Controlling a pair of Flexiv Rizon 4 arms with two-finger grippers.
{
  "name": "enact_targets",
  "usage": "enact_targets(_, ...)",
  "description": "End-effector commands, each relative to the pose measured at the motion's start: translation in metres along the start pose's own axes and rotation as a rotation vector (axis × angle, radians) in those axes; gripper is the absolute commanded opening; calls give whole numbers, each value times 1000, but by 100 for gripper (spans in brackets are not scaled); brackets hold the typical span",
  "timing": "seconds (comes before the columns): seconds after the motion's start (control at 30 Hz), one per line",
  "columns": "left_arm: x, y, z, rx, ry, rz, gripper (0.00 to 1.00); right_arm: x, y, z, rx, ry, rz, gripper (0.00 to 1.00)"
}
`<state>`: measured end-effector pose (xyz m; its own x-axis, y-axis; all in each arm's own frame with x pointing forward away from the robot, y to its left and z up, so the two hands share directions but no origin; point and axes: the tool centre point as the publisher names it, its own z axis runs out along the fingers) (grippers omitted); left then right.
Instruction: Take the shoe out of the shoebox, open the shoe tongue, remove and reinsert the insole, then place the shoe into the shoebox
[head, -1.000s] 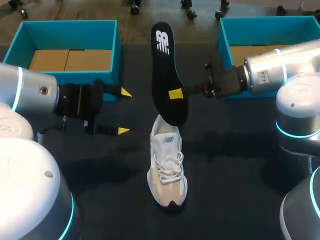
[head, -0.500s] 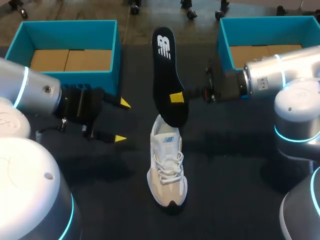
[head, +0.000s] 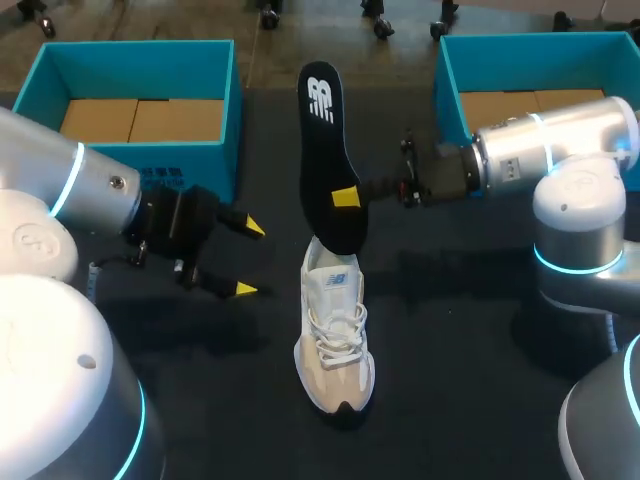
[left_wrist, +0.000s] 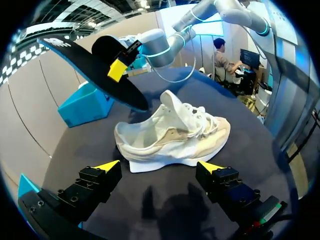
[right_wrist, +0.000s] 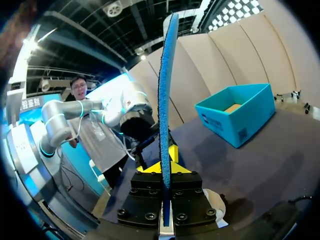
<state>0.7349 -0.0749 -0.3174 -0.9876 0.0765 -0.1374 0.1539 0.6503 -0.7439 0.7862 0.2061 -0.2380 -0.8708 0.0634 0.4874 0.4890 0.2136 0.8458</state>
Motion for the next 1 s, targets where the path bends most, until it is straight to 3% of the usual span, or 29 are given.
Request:
enact_targets(0.03,2,2,12,-10,9,-32,100,-2,2,3,5,-1,1,0)
enact_targets(0.27,13,2,17,-53,39,-110,100,-10,-6,9,-5,-4,-1,0)
enact_targets(0.7,14,1,30,-76,15,-126,100,-25,-26,21,-70,12,-21,0)
enact_targets(1.0,0,-2,40,-95,45,-77,100,-25,-27,24,-88,18,-17,0)
